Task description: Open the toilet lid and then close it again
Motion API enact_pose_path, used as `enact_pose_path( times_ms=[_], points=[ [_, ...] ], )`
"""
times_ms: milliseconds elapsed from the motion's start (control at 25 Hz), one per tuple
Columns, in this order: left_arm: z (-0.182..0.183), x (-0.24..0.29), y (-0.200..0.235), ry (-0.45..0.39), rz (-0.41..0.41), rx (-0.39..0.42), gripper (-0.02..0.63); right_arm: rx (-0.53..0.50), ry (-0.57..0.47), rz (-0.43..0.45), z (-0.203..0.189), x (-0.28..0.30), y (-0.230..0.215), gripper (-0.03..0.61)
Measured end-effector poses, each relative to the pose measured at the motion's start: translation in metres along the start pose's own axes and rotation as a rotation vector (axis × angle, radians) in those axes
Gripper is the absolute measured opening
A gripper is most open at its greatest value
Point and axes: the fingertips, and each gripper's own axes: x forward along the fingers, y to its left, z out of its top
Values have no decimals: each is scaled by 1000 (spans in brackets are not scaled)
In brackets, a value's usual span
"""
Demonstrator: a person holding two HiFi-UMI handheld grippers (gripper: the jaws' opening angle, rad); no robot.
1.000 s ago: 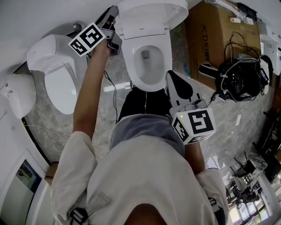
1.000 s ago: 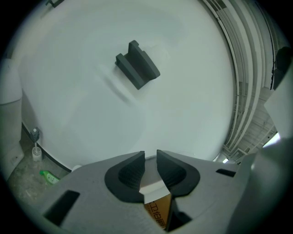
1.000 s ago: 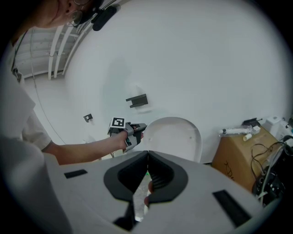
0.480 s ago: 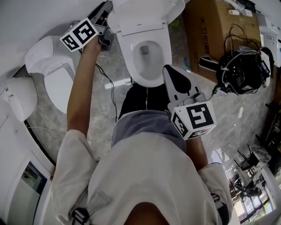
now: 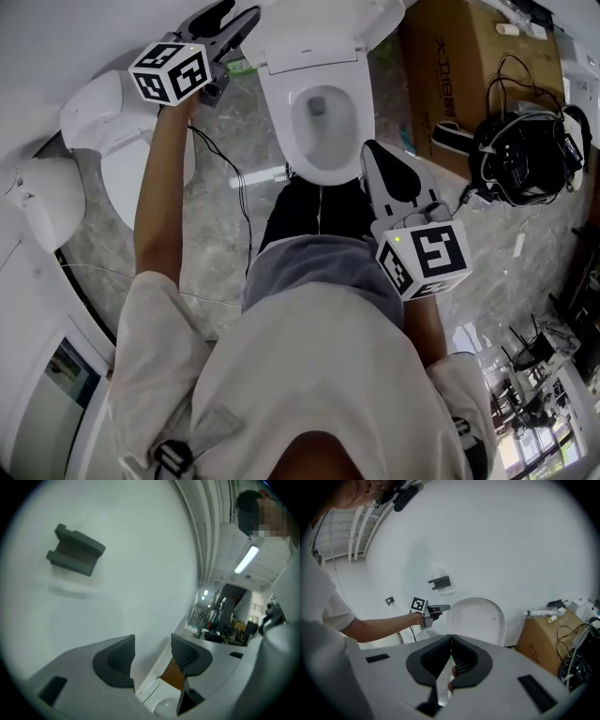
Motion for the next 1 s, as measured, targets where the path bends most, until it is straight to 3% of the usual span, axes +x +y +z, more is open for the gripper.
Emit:
enact_pose_path(
  times_ms=[160,360,760,1000],
  points=[
    [-4,5,-6,139,-33,253,221,2,1,-7,-3,-4,-1,11],
    [-4,13,-7,249,-73,418,221,6,6,-13,-10,-10,-3,11],
    [5,28,-17,297,-188,462,219,26,28,-53,-25,-18,-3,11],
    [5,29,-24,294,-204,480,189,36,52,-45,-42,-22,3,11]
  ],
)
